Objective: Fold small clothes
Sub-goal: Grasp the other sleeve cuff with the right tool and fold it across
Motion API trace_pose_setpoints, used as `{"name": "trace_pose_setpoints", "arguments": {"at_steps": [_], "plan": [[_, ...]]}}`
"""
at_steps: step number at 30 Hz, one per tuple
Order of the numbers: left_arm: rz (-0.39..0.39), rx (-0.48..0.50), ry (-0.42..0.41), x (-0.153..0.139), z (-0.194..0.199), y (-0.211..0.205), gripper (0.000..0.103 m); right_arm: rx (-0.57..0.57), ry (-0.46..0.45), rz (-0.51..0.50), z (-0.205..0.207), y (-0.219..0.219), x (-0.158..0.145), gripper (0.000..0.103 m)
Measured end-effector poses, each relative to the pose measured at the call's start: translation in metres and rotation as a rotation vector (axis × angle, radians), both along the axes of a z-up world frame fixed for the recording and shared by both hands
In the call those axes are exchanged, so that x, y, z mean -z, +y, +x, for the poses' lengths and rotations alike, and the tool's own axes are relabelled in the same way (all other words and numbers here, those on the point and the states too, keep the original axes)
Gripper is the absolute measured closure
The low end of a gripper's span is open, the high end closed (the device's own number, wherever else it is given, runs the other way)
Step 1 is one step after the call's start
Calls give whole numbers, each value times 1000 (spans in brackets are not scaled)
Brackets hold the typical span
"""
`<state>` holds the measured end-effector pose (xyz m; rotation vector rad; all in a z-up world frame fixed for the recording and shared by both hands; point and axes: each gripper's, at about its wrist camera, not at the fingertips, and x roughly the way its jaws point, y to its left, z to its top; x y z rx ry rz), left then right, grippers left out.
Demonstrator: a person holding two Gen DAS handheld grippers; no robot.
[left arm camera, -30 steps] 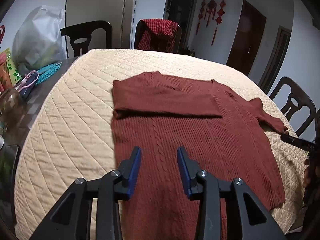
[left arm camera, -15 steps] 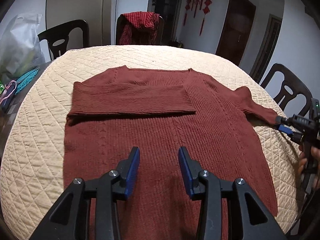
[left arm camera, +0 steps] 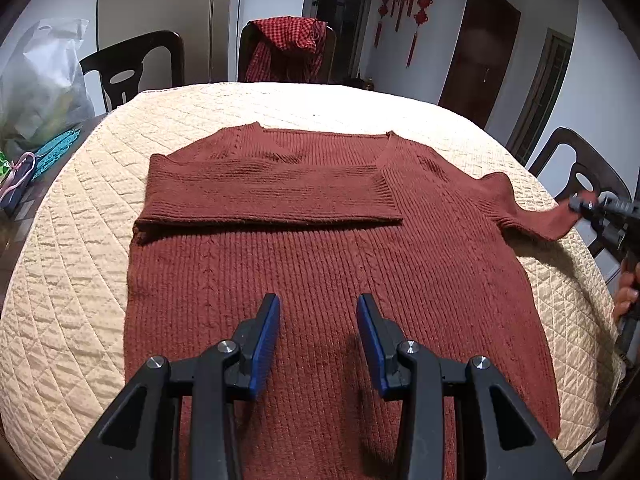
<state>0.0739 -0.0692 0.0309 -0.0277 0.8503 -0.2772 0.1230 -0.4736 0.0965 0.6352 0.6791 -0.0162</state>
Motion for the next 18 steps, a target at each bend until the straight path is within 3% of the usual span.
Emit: {"name": "trace_pose_setpoints", "arguments": {"at_steps": [3, 9, 12, 14, 16, 18], "plan": [[-2, 0, -10, -4, -1, 2, 60, -112, -59, -31, 15, 37, -29, 99], [1, -18, -33, -14, -2, 14, 60, -355, -89, -69, 52, 129, -43, 99], [2, -27, -30, -17, 1, 22, 60, -477, -45, -74, 63, 171, -22, 98], [1, -35, -21, -18, 5, 28, 60, -550, 41, -77, 70, 197, 7, 96], [-4, -35, -10, -18, 9, 31, 60, -619, 144, -77, 74, 214, 35, 85], [-23, -26, 6, -19, 13, 34, 60, -659, 170, -72, 69, 219, 47, 83]]}}
